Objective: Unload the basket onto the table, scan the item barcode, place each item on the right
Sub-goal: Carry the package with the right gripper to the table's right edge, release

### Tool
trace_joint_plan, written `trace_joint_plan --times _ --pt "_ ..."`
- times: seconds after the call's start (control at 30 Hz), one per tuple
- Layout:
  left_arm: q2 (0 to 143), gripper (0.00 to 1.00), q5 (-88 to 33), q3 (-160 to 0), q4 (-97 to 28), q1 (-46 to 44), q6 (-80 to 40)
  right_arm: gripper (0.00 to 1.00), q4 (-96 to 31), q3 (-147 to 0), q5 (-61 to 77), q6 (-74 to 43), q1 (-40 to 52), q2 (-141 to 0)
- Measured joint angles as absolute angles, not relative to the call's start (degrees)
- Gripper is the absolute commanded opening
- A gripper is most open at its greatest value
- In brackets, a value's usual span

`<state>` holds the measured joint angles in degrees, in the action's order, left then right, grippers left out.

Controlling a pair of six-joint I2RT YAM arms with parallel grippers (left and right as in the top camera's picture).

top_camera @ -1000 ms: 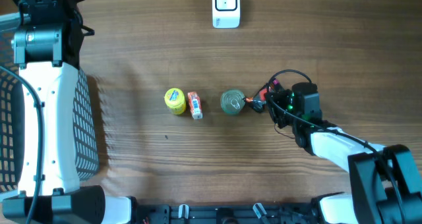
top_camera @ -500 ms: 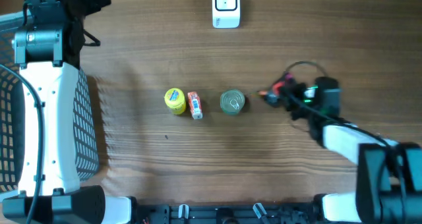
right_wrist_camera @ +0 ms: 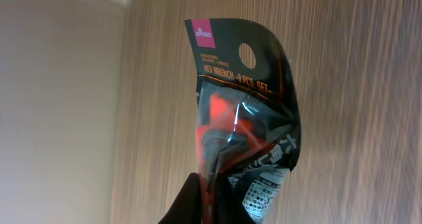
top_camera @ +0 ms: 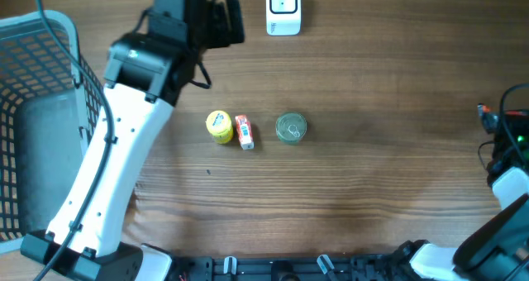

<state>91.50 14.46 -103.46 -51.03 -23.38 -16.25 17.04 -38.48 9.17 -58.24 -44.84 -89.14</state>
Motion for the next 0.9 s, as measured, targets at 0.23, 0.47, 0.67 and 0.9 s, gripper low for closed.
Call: trace_joint_plan --times 0.23,0.47,0.67,0.9 --pt "91.5 1.00 29.4 -103.5 -57.0 -34.6 -18.9 0.52 19.6 -50.3 7.9 -60.5 -44.8 -109.2" --pt "89.8 1.00 36.3 -103.5 -58.2 -35.0 -21.8 1.00 8.7 -52.6 15.0 -55.6 -52.2 -106.8" --pt "80.3 1.00 39.2 -103.5 -57.5 -29.0 -22.6 1.00 -5.8 -52.6 17.3 -49.7 -48.2 -88.2" --pt "75.3 1.00 38.2 -103.4 -51.0 -14.9 -26.4 1.00 -33.9 -53.4 7.8 -50.2 -6.3 -75.6"
